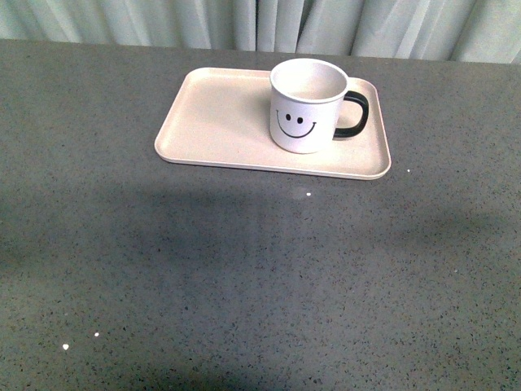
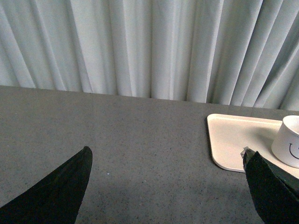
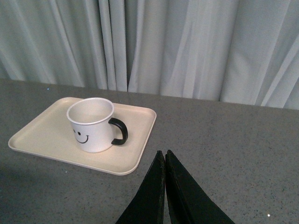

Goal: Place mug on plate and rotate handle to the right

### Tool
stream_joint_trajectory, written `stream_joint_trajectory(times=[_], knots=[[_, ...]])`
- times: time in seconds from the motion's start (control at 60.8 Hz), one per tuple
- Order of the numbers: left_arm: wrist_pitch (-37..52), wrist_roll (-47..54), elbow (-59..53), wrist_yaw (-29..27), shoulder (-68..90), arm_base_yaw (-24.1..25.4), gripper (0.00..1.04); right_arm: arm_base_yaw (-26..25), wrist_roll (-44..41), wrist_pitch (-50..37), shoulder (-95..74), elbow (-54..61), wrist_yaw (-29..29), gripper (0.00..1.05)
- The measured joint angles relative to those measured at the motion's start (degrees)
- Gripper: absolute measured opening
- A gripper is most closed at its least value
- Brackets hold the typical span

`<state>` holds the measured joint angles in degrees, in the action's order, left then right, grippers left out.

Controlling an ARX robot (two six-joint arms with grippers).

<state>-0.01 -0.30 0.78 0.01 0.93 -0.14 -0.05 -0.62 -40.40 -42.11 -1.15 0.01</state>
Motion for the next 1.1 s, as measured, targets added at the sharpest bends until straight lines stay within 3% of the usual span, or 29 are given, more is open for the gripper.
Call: stream_joint_trajectory(times=[0.379,1.103], knots=[[0.0,0.0,0.0,0.0,0.0,0.0,0.95,0.0,0.0,14.95,16.48,0.07,0.0,0.02],[0.0,0.0,0.0,0.0,0.0,0.0,0.95,0.0,0.0,29.35,31.12,0.07,0.0,0.02]])
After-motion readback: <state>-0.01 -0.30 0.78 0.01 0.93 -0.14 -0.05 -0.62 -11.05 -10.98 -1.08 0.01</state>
